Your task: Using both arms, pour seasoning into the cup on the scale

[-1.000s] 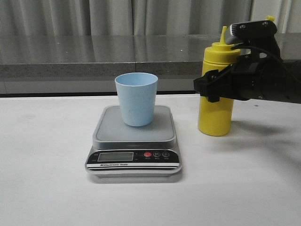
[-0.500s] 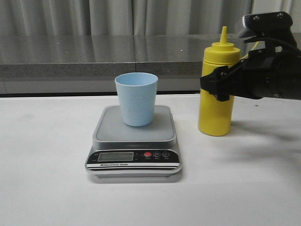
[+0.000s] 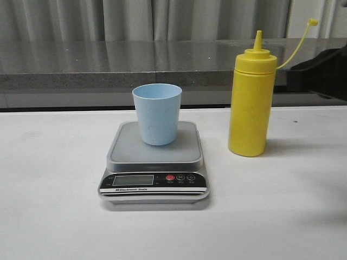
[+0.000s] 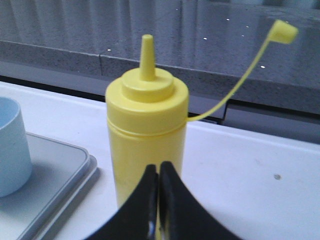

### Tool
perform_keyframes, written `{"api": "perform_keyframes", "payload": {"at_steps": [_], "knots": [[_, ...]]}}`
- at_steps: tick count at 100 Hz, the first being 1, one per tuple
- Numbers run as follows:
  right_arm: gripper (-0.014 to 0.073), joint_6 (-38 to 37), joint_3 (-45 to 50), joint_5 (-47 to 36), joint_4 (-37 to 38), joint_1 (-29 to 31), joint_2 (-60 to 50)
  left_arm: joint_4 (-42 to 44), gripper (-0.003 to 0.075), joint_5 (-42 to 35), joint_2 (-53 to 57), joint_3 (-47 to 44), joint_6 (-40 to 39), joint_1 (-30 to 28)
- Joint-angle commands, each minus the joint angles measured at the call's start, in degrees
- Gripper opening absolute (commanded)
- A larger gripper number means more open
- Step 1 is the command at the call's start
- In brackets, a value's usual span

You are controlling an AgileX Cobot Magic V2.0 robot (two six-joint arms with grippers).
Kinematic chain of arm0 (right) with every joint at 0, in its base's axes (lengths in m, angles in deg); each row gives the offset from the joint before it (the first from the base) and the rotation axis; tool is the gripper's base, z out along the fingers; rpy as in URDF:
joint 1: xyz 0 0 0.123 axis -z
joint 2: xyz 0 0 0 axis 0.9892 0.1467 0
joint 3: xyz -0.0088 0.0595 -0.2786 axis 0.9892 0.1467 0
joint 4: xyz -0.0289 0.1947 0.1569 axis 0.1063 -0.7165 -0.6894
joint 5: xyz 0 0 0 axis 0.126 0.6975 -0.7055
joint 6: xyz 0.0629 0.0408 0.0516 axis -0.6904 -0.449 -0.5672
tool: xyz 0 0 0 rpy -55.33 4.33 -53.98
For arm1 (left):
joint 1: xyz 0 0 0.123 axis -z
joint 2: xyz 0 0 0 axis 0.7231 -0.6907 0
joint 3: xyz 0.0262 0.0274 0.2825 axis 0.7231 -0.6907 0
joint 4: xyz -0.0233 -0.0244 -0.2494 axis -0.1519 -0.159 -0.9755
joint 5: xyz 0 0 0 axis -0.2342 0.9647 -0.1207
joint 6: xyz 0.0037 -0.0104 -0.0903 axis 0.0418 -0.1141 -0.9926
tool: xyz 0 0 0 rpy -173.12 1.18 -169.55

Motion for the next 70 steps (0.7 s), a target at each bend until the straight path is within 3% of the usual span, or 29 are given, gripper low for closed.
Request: {"api": "perform_keyframes", "payload": {"at_steps": [1, 70], "knots": [[-0.0061, 0.14, 1.21, -0.09, -2.72, 0.33, -5.66, -0.85, -0.002, -4.5, -0.45, 1.54, -0.28, -0.1], [-0.0061, 0.14, 8.88, 11.67, -4.34, 0.33, -35.25, -0.85, -0.002, -4.5, -0.45, 1.54, -0.28, -0.1]]}}
